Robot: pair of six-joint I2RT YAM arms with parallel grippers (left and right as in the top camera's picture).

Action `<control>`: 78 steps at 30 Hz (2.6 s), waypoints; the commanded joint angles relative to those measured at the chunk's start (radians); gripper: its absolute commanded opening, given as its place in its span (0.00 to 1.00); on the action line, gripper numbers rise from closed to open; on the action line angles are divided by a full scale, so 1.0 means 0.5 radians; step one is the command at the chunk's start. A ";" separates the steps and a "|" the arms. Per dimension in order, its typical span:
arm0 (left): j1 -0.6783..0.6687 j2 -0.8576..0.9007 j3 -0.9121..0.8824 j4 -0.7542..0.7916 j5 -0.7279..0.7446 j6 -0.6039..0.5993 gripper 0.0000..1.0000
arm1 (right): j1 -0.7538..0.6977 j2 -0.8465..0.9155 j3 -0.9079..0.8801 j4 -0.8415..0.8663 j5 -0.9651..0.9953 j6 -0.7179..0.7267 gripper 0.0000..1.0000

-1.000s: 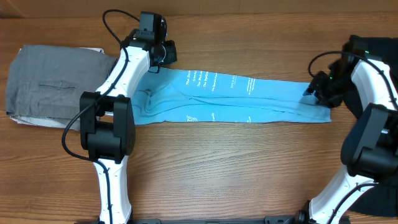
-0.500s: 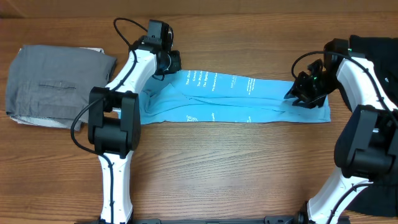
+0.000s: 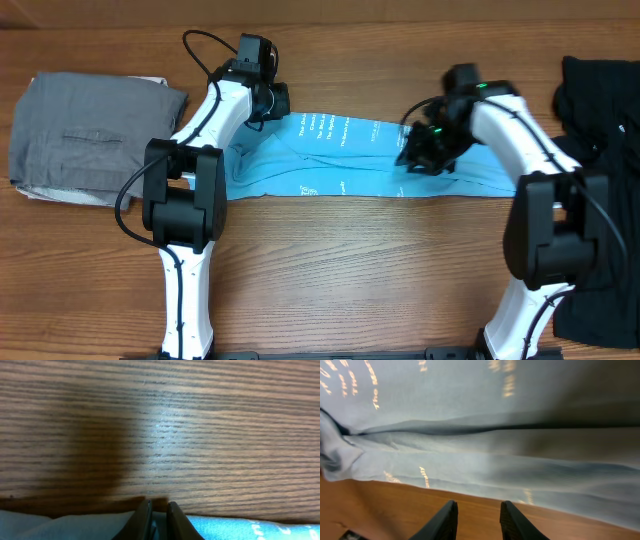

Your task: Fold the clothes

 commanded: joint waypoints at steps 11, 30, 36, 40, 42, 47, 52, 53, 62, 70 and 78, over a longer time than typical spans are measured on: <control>-0.008 0.012 0.026 -0.018 -0.037 0.038 0.16 | 0.246 -0.042 -0.276 0.552 0.397 0.270 0.32; -0.008 0.012 0.026 -0.053 -0.038 0.038 0.20 | 0.240 -0.038 -0.300 0.671 0.575 0.327 0.45; -0.008 0.012 0.026 -0.064 -0.038 0.038 0.21 | 0.240 -0.038 -0.300 0.668 0.575 0.327 0.45; -0.008 0.012 0.026 -0.063 -0.038 0.038 0.22 | 0.240 -0.038 -0.300 0.650 0.575 0.327 0.41; -0.008 0.012 0.026 -0.064 -0.038 0.038 0.22 | 0.240 -0.038 -0.300 0.648 0.576 0.327 0.40; -0.008 0.012 0.026 -0.061 -0.039 0.038 0.24 | 0.240 -0.038 -0.300 0.687 0.576 0.327 0.35; -0.008 0.012 0.026 -0.063 -0.038 0.038 0.24 | 0.240 -0.038 -0.300 0.699 0.576 0.327 0.27; -0.008 0.012 0.026 -0.063 -0.039 0.038 0.24 | 0.240 -0.038 -0.300 0.699 0.576 0.327 0.24; -0.008 0.012 0.026 -0.066 -0.039 0.038 0.25 | 0.240 -0.038 -0.298 0.698 0.575 0.327 0.12; -0.008 0.013 0.026 -0.068 -0.038 0.038 0.27 | 0.236 -0.038 -0.294 0.755 0.576 0.304 0.45; -0.008 0.012 0.026 -0.067 -0.039 0.038 0.26 | 0.240 -0.038 -0.296 0.766 0.629 0.304 0.37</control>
